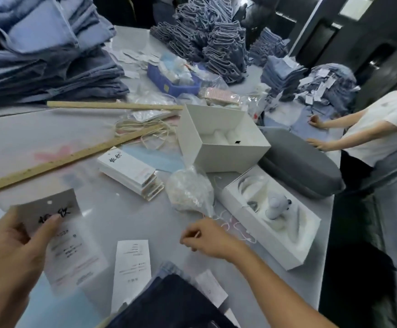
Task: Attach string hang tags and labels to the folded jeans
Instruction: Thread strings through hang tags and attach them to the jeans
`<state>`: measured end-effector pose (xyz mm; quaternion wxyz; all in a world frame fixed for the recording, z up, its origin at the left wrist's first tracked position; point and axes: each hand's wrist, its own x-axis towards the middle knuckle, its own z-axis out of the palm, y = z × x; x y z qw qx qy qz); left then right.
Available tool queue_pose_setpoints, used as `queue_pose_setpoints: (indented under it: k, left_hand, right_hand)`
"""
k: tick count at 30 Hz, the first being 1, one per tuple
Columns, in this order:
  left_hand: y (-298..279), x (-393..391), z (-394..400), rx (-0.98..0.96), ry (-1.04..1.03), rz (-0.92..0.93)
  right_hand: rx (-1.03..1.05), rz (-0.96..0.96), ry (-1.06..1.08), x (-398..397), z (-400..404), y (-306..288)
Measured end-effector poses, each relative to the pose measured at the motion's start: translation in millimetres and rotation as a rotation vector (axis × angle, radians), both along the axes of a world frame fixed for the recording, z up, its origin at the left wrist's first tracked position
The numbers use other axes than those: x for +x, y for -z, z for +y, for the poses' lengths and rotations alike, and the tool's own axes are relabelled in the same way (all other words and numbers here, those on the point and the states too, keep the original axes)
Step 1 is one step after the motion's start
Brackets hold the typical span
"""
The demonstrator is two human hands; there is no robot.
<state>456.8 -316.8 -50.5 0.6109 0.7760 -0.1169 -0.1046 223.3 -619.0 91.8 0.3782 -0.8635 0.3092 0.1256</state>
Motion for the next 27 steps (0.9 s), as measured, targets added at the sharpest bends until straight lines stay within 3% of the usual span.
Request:
queue_pose_setpoints:
  k: [3,7,17,21,27]
  left_hand:
    - [-65.2,-31.9,-5.1,-0.052,-0.001,-0.055]
    - [-114.3,-61.0,-25.4,-0.026,0.042,-0.07]
    - [-120.1,-70.2,-37.5,0.008,0.087,-0.063]
    - [-121.1,-71.8,-36.9,0.042,0.101,-0.087]
    - [-121.2,-72.8,-37.7,-0.012,0.115,-0.038]
  right_hand:
    - [-0.188,0.006,0.156,-41.4,-27.9,30.7]
    - [-0.386,-0.079,0.184,-44.6,-47.7,40.9]
    - [-0.493,-0.189,-0.009,-9.4,-39.2,57.1]
    - [-0.634,-0.097,-0.139,-6.6,-28.4,51.9]
    - [-0.315,-0.263,-0.246,25.3,34.0,-0.4]
